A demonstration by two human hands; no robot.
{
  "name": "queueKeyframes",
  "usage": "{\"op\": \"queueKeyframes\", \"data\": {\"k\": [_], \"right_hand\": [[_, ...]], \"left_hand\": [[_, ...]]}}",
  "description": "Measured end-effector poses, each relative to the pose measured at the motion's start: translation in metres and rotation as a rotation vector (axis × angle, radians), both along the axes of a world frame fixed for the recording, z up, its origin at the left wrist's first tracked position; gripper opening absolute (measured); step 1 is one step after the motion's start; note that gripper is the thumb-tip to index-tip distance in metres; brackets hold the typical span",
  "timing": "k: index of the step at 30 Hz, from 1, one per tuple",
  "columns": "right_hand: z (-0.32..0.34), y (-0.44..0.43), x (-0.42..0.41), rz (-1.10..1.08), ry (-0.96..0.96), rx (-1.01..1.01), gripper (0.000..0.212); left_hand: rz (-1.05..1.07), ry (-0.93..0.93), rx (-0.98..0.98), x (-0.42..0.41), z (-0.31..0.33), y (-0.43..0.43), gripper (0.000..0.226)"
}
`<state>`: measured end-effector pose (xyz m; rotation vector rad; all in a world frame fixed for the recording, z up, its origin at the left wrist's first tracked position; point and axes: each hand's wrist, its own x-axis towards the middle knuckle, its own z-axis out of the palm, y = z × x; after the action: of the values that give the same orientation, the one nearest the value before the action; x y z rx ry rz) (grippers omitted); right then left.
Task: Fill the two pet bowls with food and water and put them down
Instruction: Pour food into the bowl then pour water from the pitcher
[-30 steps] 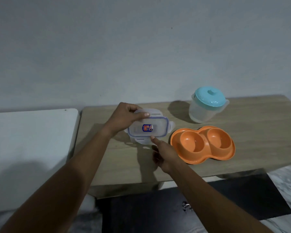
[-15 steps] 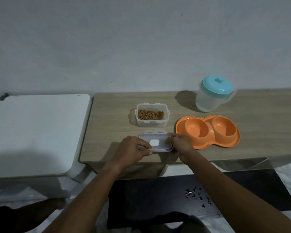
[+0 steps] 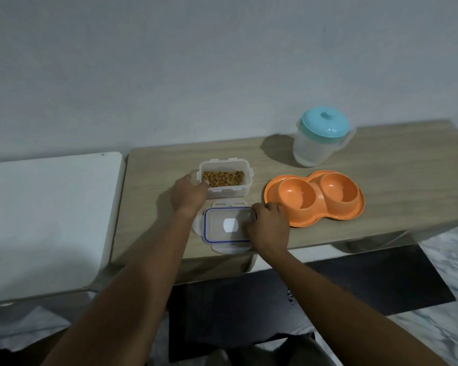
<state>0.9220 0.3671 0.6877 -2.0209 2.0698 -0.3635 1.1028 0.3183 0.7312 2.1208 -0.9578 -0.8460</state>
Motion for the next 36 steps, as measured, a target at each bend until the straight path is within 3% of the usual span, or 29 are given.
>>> {"op": "queueKeyframes", "data": {"k": [4, 11, 14, 19, 24, 29, 33, 36], "right_hand": [[0.005, 0.000, -0.013, -0.029, -0.180, -0.004, 0.033], [0.050, -0.014, -0.065, -0.225, -0.914, 0.323, 0.028], [0.077, -0.018, -0.102, -0.269, -1.131, 0.384, 0.017], [0.099, -0.031, -0.151, -0.266, -1.376, 0.437, 0.030], [0.093, -0.033, -0.164, -0.214, -1.379, 0.424, 0.037], [0.092, -0.040, -0.204, -0.211, -1.443, 0.372, 0.035], [0.098, -0.045, -0.226, -0.178, -1.309, 0.246, 0.062], [0.100, -0.049, -0.234, -0.136, -1.192, 0.163, 0.069]], "left_hand": [[0.000, 0.293, 0.087, 0.007, -0.014, -0.022, 0.020], [0.070, 0.611, -0.089, -0.030, 0.015, -0.010, 0.004], [0.015, 0.649, -0.156, -0.073, 0.039, 0.005, 0.002], [0.012, 0.707, -0.147, -0.124, 0.054, 0.011, 0.005], [-0.037, 0.651, -0.131, -0.137, 0.047, 0.011, 0.016], [-0.163, 0.605, -0.101, -0.166, 0.048, 0.019, 0.013], [-0.355, 0.332, -0.089, -0.169, 0.031, 0.018, 0.053], [-0.523, 0.089, -0.083, -0.168, 0.014, 0.016, 0.083]]}}
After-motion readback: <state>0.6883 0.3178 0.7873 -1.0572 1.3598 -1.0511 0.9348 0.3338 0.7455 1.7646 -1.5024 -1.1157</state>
